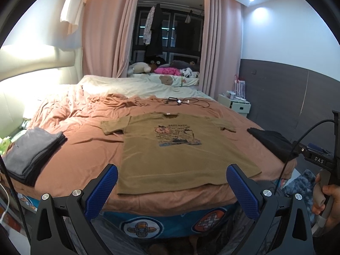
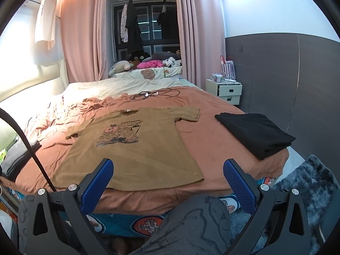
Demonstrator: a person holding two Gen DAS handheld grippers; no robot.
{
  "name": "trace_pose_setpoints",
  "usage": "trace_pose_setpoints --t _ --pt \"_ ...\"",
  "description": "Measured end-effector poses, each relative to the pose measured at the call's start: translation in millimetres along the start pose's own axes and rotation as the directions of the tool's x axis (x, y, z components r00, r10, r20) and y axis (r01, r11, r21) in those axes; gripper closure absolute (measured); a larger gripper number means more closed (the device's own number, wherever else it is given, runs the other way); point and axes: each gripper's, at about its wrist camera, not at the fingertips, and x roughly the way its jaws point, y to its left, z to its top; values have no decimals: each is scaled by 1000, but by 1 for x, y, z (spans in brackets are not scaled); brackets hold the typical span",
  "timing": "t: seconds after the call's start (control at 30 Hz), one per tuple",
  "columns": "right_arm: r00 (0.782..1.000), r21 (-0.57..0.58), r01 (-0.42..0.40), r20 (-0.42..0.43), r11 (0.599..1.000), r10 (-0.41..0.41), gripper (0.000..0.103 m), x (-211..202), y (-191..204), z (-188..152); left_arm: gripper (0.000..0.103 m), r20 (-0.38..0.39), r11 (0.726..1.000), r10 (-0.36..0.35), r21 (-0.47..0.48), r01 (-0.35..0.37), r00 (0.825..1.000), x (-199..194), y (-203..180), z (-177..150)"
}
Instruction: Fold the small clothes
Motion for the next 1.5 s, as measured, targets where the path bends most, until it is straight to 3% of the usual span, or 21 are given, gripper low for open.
trace_pose_setpoints --t 0.4,0.87,1.1,1.17,1.5 --pt "1000 -14 2 -7 1000 -2 0 52 16 33 0 -18 999 43 -27 -43 999 46 49 28" --pt "992 -55 -118 -46 992 115 0 159 31 89 1 -57 991 119 -47 -122 991 127 117 82" --pt "984 -77 -175 -55 982 171 1 209 41 102 9 -122 988 124 -76 -134 985 183 151 97" --pt "981 -79 -189 -62 979 185 6 224 43 106 12 -141 987 127 -83 -139 982 198 160 101" --pt "962 -83 -262 -108 962 252 12 289 62 125 21 -221 977 141 -124 -171 965 276 210 118"
